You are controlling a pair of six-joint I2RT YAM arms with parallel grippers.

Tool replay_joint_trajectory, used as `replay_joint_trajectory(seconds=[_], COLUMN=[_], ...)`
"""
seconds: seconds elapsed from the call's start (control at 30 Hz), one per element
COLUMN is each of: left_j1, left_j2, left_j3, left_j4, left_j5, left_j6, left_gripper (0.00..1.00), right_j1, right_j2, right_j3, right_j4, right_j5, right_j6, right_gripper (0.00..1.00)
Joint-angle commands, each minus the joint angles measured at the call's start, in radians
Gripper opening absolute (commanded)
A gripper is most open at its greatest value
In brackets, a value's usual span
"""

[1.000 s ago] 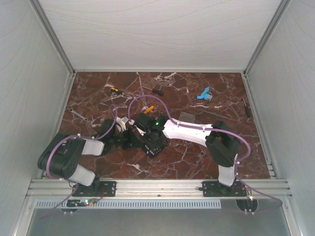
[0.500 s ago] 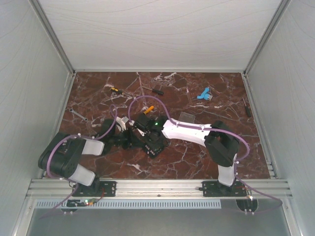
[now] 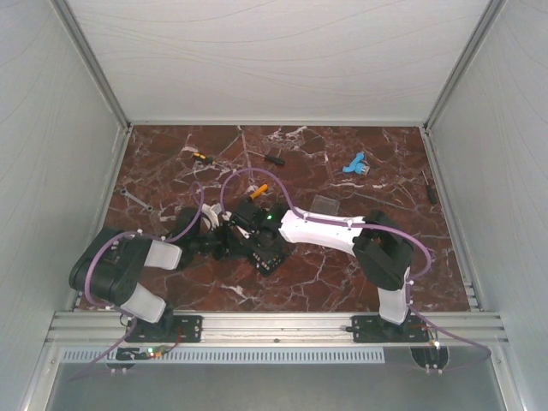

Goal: Snap on the fuse box
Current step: Install the fuse at the fuse box base.

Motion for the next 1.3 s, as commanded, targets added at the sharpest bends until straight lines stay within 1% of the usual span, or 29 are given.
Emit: replay_joint_trajectory(seconds=[0.0, 0.1, 0.27, 0.47, 0.9, 1.13, 1.27], left_j1=[0.004, 0.005, 0.005, 0.005, 0.004, 0.005, 0.005], left_j2=[0.011, 0.012, 0.009, 0.006, 0.002, 0.002, 0.001], left_j3=[0.004, 0.004, 0.002, 0.001, 0.001, -0.001, -0.001], left_j4=[0.055, 0.057, 0.057, 0.056, 0.057, 0.058, 0.058], left_j5=[0.023, 0.024, 0.025, 0.024, 0.026, 0.028, 0.028], left_j6=[-0.004, -0.004, -0.003, -0.004, -0.005, -0.006, -0.007], left_gripper=[0.35, 0.35, 0.35, 0.36, 0.36, 0.37, 0.38], right_j1=[0.017, 0.02, 0.023, 0.021, 0.019, 0.02, 0.02], right_j2=[0.036, 0.048, 0.05, 0.029, -0.013, -0.097, -0.117], right_j3=[0.021, 0.028, 0.023, 0.016, 0.004, -0.037, -0.057], right_j4=[0.015, 0.015, 0.016, 0.032, 0.036, 0.073, 0.076], right_j5=[0.004, 0.0, 0.019, 0.063, 0.079, 0.094, 0.115], right_j6=[-0.007, -0.005, 0.002, 0.017, 0.028, 0.033, 0.031], right_gripper=[0.0, 0.05, 0.07, 0.13, 0.19, 0.24, 0.24])
